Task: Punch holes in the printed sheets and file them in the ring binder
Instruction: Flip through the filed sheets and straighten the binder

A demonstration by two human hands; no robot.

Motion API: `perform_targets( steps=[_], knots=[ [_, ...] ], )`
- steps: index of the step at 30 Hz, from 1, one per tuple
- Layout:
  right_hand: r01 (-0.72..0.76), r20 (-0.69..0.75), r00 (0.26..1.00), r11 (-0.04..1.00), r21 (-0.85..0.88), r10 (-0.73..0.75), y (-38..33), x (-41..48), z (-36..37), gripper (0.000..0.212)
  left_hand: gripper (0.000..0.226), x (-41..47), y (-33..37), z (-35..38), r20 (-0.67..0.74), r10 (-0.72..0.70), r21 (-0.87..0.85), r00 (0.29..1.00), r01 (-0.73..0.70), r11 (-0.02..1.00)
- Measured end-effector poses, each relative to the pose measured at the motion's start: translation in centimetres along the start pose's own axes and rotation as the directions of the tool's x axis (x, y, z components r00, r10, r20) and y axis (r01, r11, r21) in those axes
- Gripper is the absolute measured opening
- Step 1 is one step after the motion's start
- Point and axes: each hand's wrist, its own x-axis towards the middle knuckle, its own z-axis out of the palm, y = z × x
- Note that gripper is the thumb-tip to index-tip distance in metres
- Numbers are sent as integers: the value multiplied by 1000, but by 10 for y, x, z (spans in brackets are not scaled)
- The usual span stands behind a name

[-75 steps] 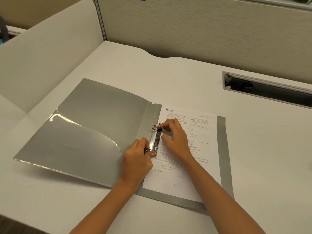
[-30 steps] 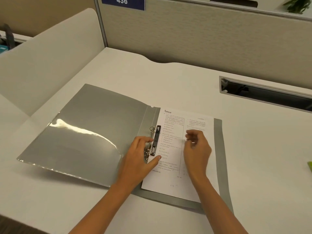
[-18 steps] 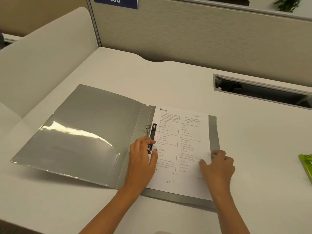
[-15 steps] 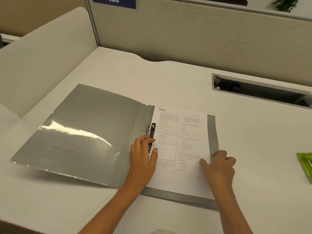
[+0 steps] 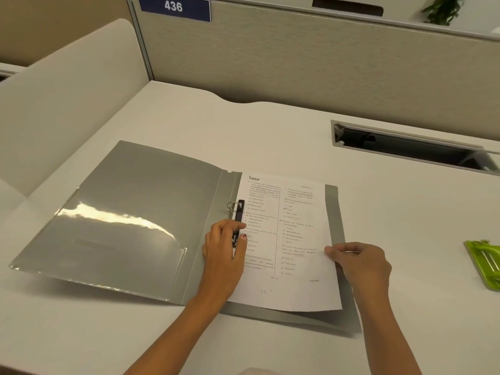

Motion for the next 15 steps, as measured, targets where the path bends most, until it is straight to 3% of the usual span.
perform_targets(
  steps=[8, 15],
  knots=[
    [-25, 75, 997, 999, -24, 27, 1, 5, -1, 16, 11, 2, 6, -5, 15, -82, -109, 997, 83, 991],
    [13, 58, 998, 1000, 1, -13, -1, 4, -10, 15, 31, 1, 8, -9, 21, -98, -122, 995, 100, 987]
  ],
)
